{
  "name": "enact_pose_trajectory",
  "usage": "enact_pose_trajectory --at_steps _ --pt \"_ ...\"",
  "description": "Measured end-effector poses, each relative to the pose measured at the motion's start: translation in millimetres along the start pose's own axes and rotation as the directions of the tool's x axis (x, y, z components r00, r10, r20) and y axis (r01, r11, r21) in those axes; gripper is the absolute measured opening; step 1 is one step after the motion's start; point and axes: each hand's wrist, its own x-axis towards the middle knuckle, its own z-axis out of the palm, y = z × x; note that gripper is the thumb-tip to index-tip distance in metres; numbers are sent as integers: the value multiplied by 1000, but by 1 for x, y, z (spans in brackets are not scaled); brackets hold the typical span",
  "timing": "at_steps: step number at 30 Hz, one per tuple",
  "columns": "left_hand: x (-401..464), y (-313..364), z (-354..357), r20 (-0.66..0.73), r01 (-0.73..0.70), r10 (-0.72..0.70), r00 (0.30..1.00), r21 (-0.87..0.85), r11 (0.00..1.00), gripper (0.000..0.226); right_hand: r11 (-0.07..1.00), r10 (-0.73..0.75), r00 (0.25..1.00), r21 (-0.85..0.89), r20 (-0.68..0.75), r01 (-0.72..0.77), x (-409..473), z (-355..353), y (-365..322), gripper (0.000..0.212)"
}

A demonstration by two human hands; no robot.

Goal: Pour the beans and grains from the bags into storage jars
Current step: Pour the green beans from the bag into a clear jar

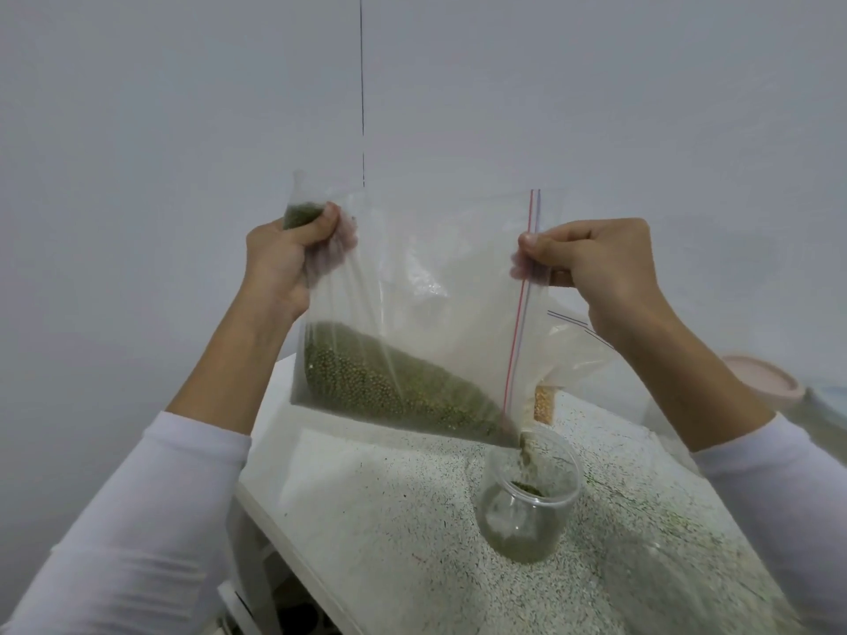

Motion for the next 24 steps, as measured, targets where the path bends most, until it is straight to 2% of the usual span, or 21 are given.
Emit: enact_pose_trajectory --at_steps 3,6,9,13,18,22,24 --pt "1 2 -1 -19 3 -4 1000 -68 998 4 999 -16 999 32 -32 17 2 -1 -1 11" --pt "-2 2 3 8 0 0 1000 28 1000 3 1000 -14 1000 6 11 14 1 1 -2 11" --pt "-2 0 3 2 7 -7 1000 -31 999 2 1000 -12 1000 8 -2 12 0 1 -2 12" --pt "-3 1 4 19 7 -7 1000 26 1000 2 1000 -11 1000 5 16 10 0 0 -2 13" --pt "-4 3 5 16 -4 4 1000 10 1000 3 1000 -22 999 9 -25 22 1 -3 -3 12" --pt "-6 1 9 14 -28 28 1000 52 998 2 1000 -3 1000 0 22 3 -1 -4 -3 11" --pt "-5 1 10 -11 -29 29 1000 21 999 2 1000 -6 1000 18 -11 6 -1 -6 -2 11"
